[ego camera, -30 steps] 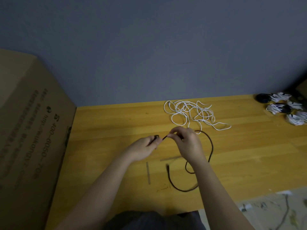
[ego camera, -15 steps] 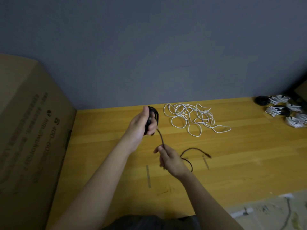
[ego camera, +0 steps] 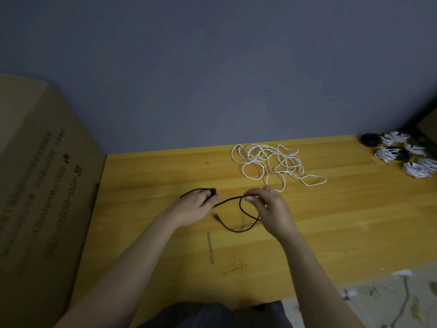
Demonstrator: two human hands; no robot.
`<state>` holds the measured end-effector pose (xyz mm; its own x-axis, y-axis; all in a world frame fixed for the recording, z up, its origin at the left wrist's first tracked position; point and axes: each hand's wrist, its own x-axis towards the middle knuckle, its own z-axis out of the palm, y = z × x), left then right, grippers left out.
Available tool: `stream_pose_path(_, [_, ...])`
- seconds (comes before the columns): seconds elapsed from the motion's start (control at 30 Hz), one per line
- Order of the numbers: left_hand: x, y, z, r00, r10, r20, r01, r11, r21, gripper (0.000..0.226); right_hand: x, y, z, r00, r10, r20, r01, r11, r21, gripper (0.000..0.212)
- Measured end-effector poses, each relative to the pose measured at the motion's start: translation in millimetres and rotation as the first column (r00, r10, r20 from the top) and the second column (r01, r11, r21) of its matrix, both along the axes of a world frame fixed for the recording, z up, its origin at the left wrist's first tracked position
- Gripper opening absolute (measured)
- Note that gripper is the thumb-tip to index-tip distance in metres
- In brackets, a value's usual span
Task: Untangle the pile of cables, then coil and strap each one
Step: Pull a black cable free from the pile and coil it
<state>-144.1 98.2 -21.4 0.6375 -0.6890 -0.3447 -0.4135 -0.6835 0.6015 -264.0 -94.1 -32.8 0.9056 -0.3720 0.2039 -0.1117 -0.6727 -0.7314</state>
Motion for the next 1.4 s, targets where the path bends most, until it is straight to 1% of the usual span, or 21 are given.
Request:
stream_pose_path(0.1, [-21, 1, 9, 0.962, -0.031, -0.270, -0.014, 0.987, -0.162, 0.059, 9, -4, 6, 0.995, -0.058, 0.077, 0.055, 0.998, 0.042, 0.015])
stream_pose_path(0.17, [-32, -4, 19, 0.897, -0.089, -0.432, -0.072, 0.937, -0.342, 0.061, 17, 1, 7, 0.990, -0.105, 0.099, 0.093, 0.988, 0.126, 0.011])
stream_pose_path(0.2, [-36, -6, 26, 0.863, -0.118, -0.492, -0.126, 0.892, -0.435, 0.063, 20, 3, 6, 0.987, -0.131, 0.093, 0.109, 0.972, 0.206, 0.008])
stream_pose_path(0.27, [-38, -11, 42, 0.808, -0.127, -0.575, -0.278, 0.779, -0.563, 0.067, 23, 6, 2, 0.987, -0.154, 0.043, 0.131, 0.934, 0.333, 0.010])
stream_pose_path(0.33, [-34, -17, 52, 0.764, -0.093, -0.639, -0.433, 0.659, -0.615, 0.067, 20, 12, -6, 0.995, -0.095, -0.028, 0.099, 0.928, 0.360, 0.016])
stream_pose_path(0.4, [-27, -24, 57, 0.777, -0.022, -0.629, -0.506, 0.572, -0.645, 0.064, 15, 24, -16, 0.994, 0.003, -0.107, 0.033, 0.943, 0.330, 0.016])
stream_pose_path(0.43, [-24, -28, 57, 0.801, 0.020, -0.599, -0.509, 0.550, -0.662, 0.061, 12, 30, -21, 0.987, 0.041, -0.154, 0.007, 0.955, 0.297, 0.017])
stream_pose_path(0.5, [-16, -34, 55, 0.865, 0.102, -0.491, -0.457, 0.566, -0.686, 0.052, 6, 40, -27, 0.969, 0.097, -0.228, -0.041, 0.970, 0.238, 0.020])
stream_pose_path(0.53, [-11, -36, 51, 0.904, 0.151, -0.400, -0.403, 0.613, -0.680, 0.047, 4, 43, -28, 0.959, 0.124, -0.256, -0.074, 0.978, 0.197, 0.023])
stream_pose_path(0.57, [-7, -37, 46, 0.940, 0.192, -0.282, -0.334, 0.688, -0.645, 0.046, 3, 45, -28, 0.949, 0.150, -0.276, -0.116, 0.984, 0.138, 0.025])
stream_pose_path(0.63, [0, -37, 31, 0.978, 0.190, -0.087, -0.209, 0.861, -0.463, 0.061, 1, 49, -22, 0.938, 0.210, -0.277, -0.211, 0.977, 0.024, 0.024])
stream_pose_path(0.67, [2, -37, 22, 0.984, 0.173, -0.043, -0.177, 0.922, -0.343, 0.072, 2, 51, -18, 0.933, 0.241, -0.266, -0.253, 0.967, -0.011, 0.021])
stream_pose_path(0.7, [4, -38, 14, 0.988, 0.152, -0.009, -0.150, 0.961, -0.231, 0.078, 3, 53, -14, 0.929, 0.266, -0.257, -0.284, 0.958, -0.038, 0.018])
stream_pose_path(0.8, [3, -38, -2, 0.995, 0.055, 0.080, -0.055, 0.998, 0.001, 0.070, 5, 49, -4, 0.938, 0.264, -0.226, -0.297, 0.946, -0.127, 0.015])
stream_pose_path(0.87, [3, -33, -12, 0.998, -0.010, 0.056, 0.006, 0.997, 0.076, 0.066, 4, 39, 1, 0.956, 0.208, -0.207, -0.249, 0.949, -0.194, 0.016])
stream_pose_path(0.97, [-1, -18, -23, 0.997, -0.060, -0.056, 0.063, 0.997, 0.054, 0.066, 3, 22, 8, 0.974, 0.120, -0.192, -0.164, 0.958, -0.236, 0.019])
stream_pose_path(1.03, [-11, -11, -22, 0.988, -0.051, -0.146, 0.051, 0.999, -0.006, 0.071, 2, 13, 10, 0.990, 0.085, -0.117, -0.109, 0.970, -0.219, 0.017])
stream_pose_path(1.13, [-24, -3, -11, 0.934, -0.028, -0.356, -0.042, 0.981, -0.188, 0.072, 1, 3, 10, 1.000, 0.008, -0.011, -0.009, 0.988, -0.153, 0.015])
stream_pose_path(1.23, [-31, 0, 10, 0.821, -0.119, -0.558, -0.156, 0.894, -0.421, 0.065, 5, 2, 1, 0.998, -0.036, -0.044, 0.029, 0.988, -0.151, 0.018])
stream_pose_path(1.33, [-35, -8, 31, 0.755, -0.150, -0.639, -0.306, 0.780, -0.545, 0.064, 9, 13, -12, 0.991, 0.042, -0.129, -0.058, 0.990, -0.126, 0.018])
stream_pose_path(1.4, [-33, -16, 40, 0.756, -0.112, -0.645, -0.399, 0.702, -0.590, 0.062, 11, 25, -22, 0.978, 0.101, -0.181, -0.102, 0.995, 0.007, 0.017])
